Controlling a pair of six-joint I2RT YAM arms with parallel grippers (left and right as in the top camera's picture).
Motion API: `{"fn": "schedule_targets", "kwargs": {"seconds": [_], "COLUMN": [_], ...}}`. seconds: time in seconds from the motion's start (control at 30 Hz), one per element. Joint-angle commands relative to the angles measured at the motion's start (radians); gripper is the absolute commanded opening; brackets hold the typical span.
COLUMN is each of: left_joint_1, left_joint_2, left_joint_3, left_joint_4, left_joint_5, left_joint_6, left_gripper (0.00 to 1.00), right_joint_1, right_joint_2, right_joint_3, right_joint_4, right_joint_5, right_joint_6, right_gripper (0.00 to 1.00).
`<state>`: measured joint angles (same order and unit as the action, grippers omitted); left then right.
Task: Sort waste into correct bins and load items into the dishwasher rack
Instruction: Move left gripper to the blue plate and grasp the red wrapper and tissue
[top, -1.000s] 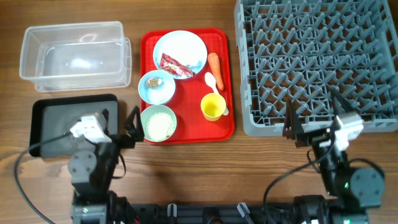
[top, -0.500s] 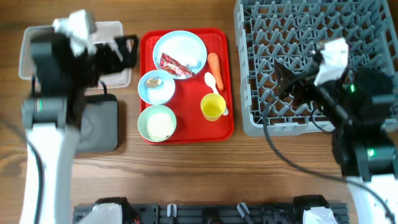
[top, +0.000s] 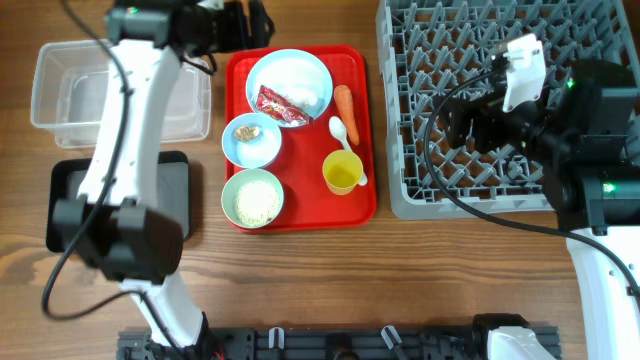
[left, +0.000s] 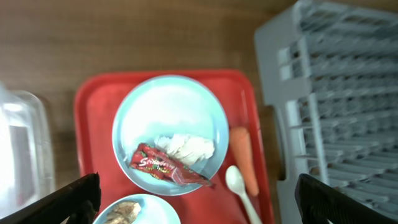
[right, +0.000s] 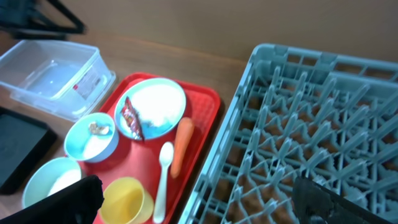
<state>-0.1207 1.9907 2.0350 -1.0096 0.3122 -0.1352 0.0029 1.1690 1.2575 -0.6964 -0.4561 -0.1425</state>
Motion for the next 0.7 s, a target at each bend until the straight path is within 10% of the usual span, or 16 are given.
{"fn": "schedule_targets", "kwargs": {"seconds": [0.0,0.47,0.67], "left_joint_1": [-0.026,-0.153,-0.169], "left_joint_2": [0.093,0.318,0.366], "left_joint_3": [0.019,0.019,0.009], "left_joint_4": [0.026,0.045,0.046], "left_joint_5": [-0.006,-0.180,-0.277], "left_joint_6": [0.013,0.004,-0.196], "left_gripper": [1.00,1.00,1.00], "right_joint_1": [-0.003,-0.003,-0.003], "right_joint_2": [0.012,0.012,0.012], "right_joint_3": [0.028,0.026,0.026], "right_joint_4": [-0.014,-0.034,-0.053], "right_joint_5": [-0.039,-0.039,-0.039], "right_joint_6": [0.014,0.015,0.014], "right_gripper": [1.00,1.00,1.00]}}
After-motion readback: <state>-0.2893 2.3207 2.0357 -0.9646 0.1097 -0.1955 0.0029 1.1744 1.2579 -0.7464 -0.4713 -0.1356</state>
